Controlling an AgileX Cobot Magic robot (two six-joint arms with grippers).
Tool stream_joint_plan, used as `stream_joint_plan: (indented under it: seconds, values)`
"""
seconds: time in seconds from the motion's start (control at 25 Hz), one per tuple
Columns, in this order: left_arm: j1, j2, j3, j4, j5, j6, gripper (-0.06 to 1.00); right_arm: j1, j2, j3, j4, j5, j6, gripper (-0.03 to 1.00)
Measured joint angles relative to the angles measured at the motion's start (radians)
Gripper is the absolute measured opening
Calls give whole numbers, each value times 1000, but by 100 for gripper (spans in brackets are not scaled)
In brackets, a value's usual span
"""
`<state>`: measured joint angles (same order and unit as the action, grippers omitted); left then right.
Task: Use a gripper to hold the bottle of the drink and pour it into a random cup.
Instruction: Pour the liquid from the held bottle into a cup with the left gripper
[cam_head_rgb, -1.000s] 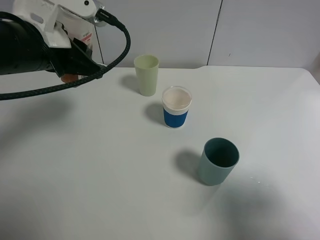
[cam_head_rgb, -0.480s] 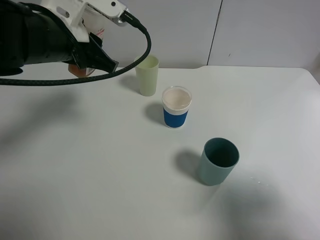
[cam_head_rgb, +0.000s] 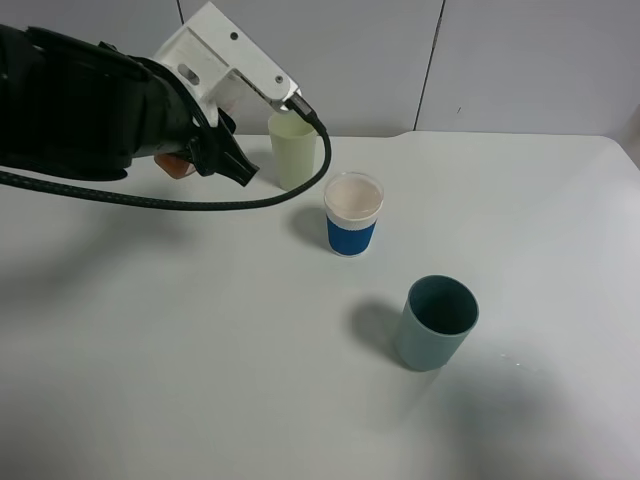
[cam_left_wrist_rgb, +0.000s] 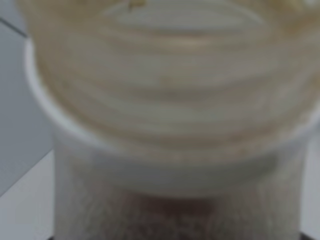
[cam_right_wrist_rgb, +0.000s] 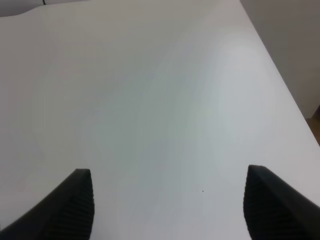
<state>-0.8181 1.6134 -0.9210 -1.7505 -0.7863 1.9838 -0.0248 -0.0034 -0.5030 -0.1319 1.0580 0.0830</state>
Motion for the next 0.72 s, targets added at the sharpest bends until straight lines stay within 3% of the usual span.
stream_joint_plan:
  seconds: [0.48,0.72]
  values:
    - [-80,139,-94,-1,-37,31,36,0,0,0,0,0,0,63]
    - [-91,195,-104,-1,-115,34,36,0,0,0,0,0,0,63]
